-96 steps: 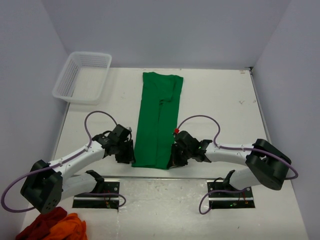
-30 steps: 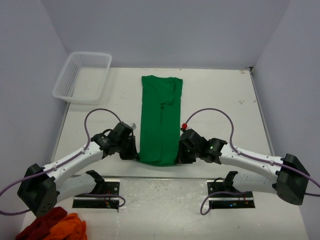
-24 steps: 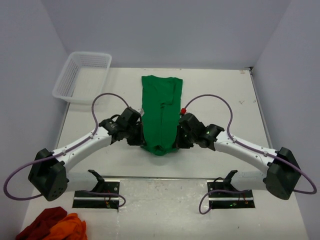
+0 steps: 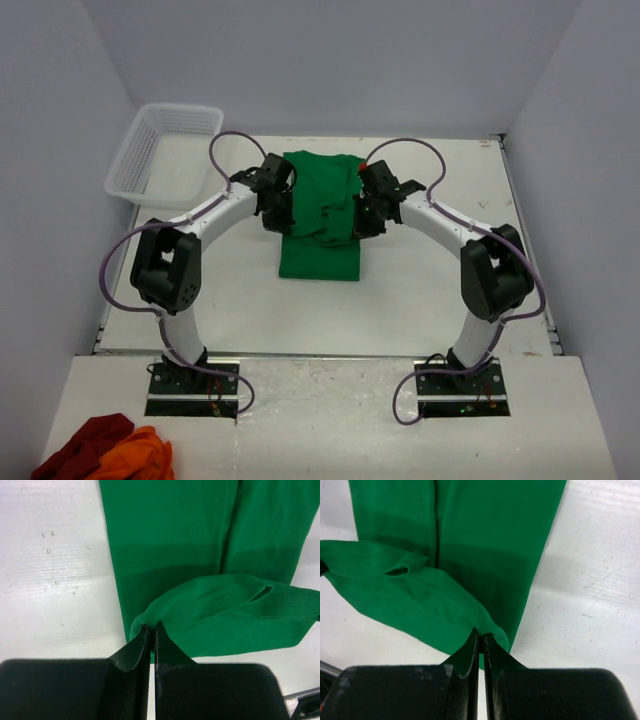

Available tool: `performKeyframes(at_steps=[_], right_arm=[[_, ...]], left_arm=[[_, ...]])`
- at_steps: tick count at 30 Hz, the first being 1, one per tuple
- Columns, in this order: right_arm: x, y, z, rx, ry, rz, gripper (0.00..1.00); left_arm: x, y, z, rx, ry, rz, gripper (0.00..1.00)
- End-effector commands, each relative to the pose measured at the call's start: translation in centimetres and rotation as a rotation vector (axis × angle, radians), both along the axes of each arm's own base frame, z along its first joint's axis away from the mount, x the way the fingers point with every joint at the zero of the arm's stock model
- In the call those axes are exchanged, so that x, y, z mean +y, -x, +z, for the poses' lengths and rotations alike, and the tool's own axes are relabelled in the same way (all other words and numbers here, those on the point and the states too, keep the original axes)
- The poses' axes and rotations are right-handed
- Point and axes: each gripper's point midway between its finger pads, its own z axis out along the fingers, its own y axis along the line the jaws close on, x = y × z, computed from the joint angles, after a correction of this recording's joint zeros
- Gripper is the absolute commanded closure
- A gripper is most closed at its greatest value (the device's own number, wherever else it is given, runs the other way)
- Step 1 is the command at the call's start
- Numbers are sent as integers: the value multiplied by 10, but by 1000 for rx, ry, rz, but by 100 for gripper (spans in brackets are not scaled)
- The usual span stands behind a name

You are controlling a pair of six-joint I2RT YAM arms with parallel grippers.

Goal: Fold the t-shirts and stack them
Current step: Fold the folded rectangular tshirt in 1/3 of the way

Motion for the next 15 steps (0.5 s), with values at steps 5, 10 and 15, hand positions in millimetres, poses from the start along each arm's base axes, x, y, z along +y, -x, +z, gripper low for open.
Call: performKeyframes(at_steps=[5,10,15], right_arm=[[1,-24,5,8,-17,26,100],[-2,-35,-2,29,-15,25,100],[-2,-45,-5,47,-17,31,100]], left_arm=[[-3,-36,8,-50,-34,-17,100],[-2,-44,2,-42,-36,-18,100],[0,-48,-8,-25,-44,-14,100]])
